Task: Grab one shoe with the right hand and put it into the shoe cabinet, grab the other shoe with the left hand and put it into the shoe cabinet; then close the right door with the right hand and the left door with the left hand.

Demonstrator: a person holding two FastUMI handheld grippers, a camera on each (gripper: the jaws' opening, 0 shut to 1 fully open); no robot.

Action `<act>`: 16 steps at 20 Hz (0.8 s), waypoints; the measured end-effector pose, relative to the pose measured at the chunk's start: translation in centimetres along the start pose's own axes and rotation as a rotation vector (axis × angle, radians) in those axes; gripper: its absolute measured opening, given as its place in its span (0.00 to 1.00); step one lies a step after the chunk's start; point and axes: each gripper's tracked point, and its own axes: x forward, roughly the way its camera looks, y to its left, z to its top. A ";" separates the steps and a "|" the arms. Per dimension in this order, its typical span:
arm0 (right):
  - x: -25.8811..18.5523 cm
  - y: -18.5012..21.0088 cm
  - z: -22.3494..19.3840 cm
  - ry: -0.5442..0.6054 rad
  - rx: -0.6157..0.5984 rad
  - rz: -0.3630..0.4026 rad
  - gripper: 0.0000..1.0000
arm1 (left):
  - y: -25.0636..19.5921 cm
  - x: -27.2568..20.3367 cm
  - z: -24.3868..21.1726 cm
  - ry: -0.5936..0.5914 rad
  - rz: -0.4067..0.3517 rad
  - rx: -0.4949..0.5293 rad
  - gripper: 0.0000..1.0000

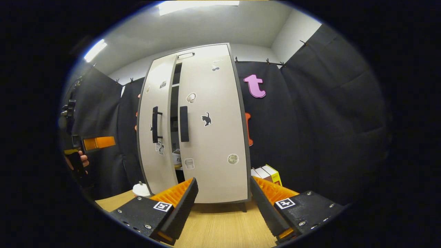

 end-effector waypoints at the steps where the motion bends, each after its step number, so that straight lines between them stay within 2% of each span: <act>1: -0.1 0.2 0.0 0.001 -0.003 0.002 0.93 | 0.0 -0.5 -0.7 0.006 0.011 0.005 0.95; 7: -0.3 1.3 0.0 0.007 0.005 0.010 0.93 | -1.5 -3.5 -4.6 0.031 0.009 -0.001 0.96; 13: -0.8 2.1 -0.5 0.017 0.009 0.016 0.93 | -3.0 -5.2 -6.2 0.039 -0.009 0.035 0.96; 14: -0.7 2.2 -0.6 0.021 0.011 0.016 0.93 | -3.2 -5.5 -6.3 0.037 -0.014 0.033 0.99; 16: -0.8 2.2 -0.9 0.027 0.018 0.013 0.93 | -3.7 -5.7 -6.7 0.048 -0.022 0.023 0.96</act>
